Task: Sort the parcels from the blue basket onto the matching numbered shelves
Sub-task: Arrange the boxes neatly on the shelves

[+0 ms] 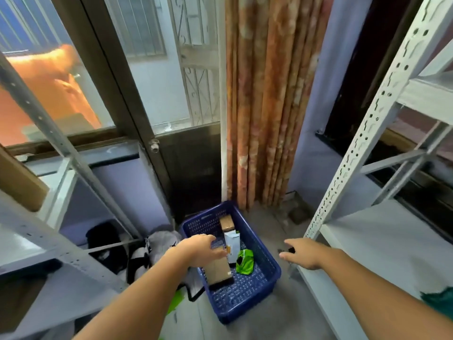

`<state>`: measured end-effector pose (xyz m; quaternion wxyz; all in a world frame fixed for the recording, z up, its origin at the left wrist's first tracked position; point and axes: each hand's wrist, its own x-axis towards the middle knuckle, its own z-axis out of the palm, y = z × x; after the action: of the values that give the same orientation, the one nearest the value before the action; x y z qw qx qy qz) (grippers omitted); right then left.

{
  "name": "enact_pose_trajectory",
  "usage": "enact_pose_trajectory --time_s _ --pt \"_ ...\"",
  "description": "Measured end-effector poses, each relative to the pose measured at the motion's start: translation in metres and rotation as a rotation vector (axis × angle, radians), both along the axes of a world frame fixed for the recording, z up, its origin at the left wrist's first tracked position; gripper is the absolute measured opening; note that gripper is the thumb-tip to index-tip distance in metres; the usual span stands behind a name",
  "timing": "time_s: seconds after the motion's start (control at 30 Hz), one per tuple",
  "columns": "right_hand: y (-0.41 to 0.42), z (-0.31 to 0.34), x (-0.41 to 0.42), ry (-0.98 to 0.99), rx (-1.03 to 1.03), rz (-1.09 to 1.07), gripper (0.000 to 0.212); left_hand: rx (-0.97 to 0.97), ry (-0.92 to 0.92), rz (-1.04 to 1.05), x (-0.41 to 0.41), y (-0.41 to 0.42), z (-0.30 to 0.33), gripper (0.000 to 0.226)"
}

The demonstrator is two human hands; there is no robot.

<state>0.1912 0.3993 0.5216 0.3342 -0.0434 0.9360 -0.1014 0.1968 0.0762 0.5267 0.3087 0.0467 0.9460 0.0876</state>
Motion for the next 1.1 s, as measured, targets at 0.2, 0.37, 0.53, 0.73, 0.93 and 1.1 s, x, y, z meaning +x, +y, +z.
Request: enact_pose_trajectory --time_s 0.2,0.37,0.53,0.73,0.93,1.1 --pt "-0.021 -0.023 -0.049 -0.035 -0.003 0.033 0.079 -0.024 -0.043 0.007 -0.05 -0.009 -0.023 0.084" --pt "-0.04 -0.041 -0.082 -0.072 -0.025 -0.014 0.069 -0.066 -0.078 -0.082 -0.104 -0.026 -0.042 0.087" --pt "-0.064 -0.06 -0.111 -0.121 -0.027 -0.138 0.066 -0.096 -0.114 -0.173 -0.162 -0.047 -0.062 0.088" --pt "-0.097 -0.109 -0.135 -0.22 -0.088 -0.18 0.071 -0.104 -0.203 -0.243 -0.205 -0.064 -0.102 0.083" --pt "-0.102 -0.189 -0.167 -0.302 -0.081 -0.12 0.077 -0.136 -0.276 -0.239 -0.253 -0.064 -0.171 0.075" --pt "-0.107 -0.304 -0.19 -0.356 -0.11 -0.14 0.08 -0.158 -0.287 -0.275 -0.286 -0.061 -0.282 0.084"
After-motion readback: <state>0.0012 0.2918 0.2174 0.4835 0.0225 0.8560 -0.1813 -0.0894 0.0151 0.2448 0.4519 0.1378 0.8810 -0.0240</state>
